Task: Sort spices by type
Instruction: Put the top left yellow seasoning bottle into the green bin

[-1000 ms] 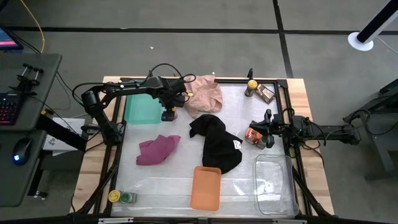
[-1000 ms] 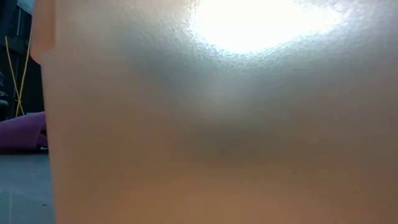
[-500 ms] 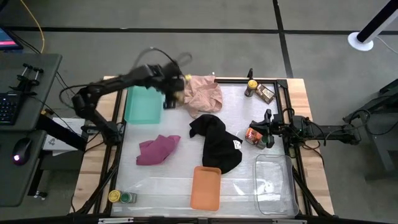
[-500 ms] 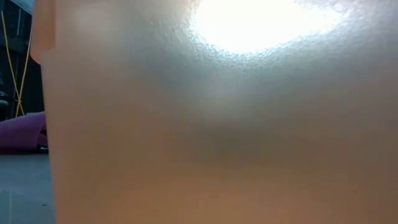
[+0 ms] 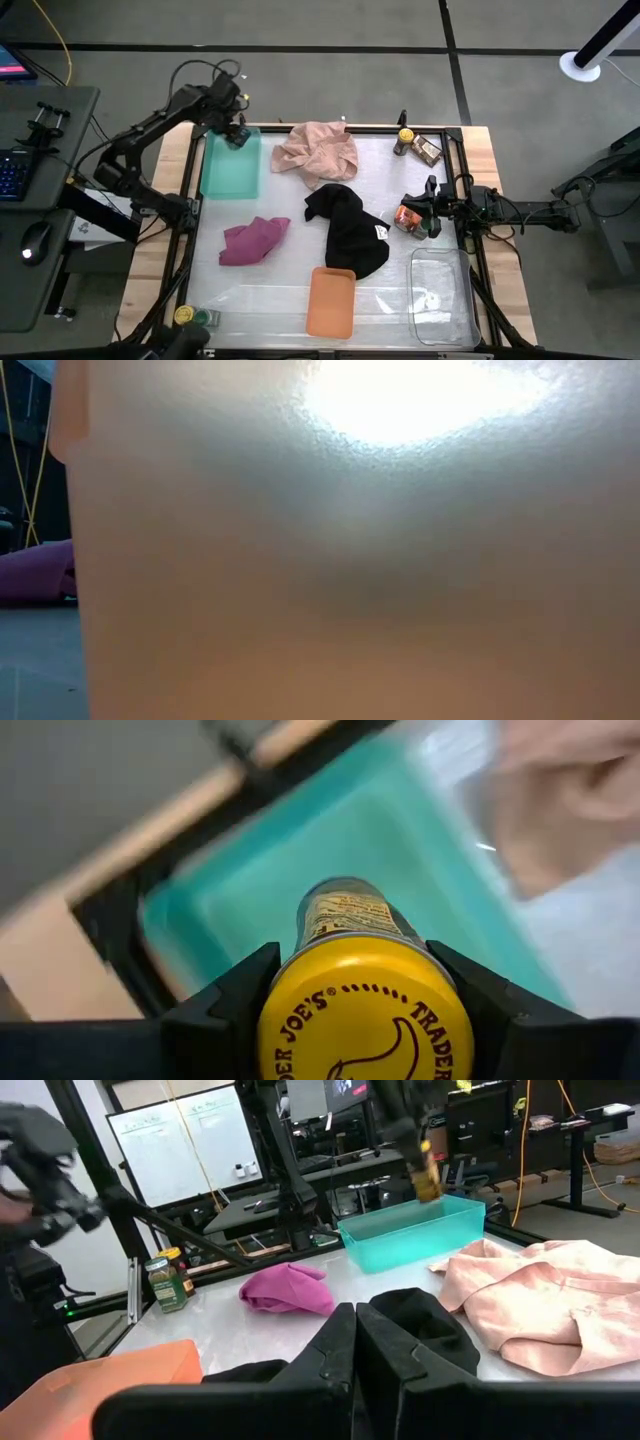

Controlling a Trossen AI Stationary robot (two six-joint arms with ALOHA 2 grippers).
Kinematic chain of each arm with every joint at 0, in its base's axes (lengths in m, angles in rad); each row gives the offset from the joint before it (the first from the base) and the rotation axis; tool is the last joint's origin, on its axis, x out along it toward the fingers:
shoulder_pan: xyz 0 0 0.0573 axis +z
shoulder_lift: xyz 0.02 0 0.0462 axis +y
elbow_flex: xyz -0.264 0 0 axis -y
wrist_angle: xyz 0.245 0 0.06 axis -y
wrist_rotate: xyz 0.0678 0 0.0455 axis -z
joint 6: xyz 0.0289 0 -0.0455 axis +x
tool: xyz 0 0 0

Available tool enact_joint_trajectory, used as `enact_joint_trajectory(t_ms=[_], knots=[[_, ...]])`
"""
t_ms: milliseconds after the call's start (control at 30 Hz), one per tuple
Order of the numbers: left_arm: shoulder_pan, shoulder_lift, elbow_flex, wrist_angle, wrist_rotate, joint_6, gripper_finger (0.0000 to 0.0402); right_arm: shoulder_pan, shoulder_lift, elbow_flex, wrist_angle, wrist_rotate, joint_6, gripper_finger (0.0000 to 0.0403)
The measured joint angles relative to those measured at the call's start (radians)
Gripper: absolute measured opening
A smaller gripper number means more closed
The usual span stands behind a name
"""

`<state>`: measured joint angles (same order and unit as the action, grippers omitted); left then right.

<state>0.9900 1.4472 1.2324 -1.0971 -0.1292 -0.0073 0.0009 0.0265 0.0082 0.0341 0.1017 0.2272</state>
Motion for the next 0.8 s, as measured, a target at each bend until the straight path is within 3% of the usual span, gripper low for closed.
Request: enact_joint_trajectory(t_ms=[233,800], knots=[[0.030,0.007,-0.074,0.088,-0.143,-0.159,0.0189,0.000,0.000,0.000,0.000,0.000,0.000,0.0001],[0.031,0.053,-0.074,0.114,-0.201,-0.553,0.0189,0.000,0.000,0.000,0.000,0.000,0.000,0.0001]])
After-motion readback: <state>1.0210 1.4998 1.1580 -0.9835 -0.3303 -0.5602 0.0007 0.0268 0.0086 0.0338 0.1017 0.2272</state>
